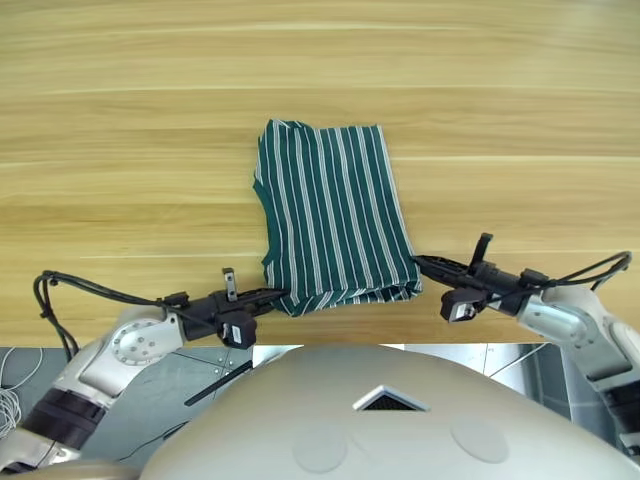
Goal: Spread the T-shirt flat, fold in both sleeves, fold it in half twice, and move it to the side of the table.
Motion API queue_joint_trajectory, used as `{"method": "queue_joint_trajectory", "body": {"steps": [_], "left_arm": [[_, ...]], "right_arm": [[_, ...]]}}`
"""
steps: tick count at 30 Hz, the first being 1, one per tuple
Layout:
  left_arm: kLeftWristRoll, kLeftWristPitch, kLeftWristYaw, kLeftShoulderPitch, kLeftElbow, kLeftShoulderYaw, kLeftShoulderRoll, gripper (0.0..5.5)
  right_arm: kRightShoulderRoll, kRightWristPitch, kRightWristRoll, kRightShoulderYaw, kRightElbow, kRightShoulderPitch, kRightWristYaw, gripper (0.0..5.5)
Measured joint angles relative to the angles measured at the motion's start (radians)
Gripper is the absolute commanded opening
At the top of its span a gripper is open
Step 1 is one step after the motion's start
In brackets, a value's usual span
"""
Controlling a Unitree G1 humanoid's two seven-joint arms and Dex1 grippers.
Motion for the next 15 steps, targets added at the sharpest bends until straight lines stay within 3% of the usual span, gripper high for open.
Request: {"method": "queue_joint_trajectory", "body": {"steps": [2, 13, 15], "left_arm": [[0.002, 0.0, 0.002, -0.005, 0.006, 0.014, -0.01, 0.0], [0.062, 0.013, 0.001, -0.052, 0.059, 0.029, -0.041, 0.0], [0.069, 0.002, 0.001, -0.058, 0.063, 0.029, -0.045, 0.0]], "right_arm": [[0.001, 0.01, -0.004, -0.002, 0.008, -0.004, 0.002, 0.02], [0.036, 0.011, -0.045, 0.035, 0.025, -0.047, 0.015, 1.84], [0.036, 0.007, -0.044, 0.037, 0.021, -0.043, 0.016, 1.84]]}}
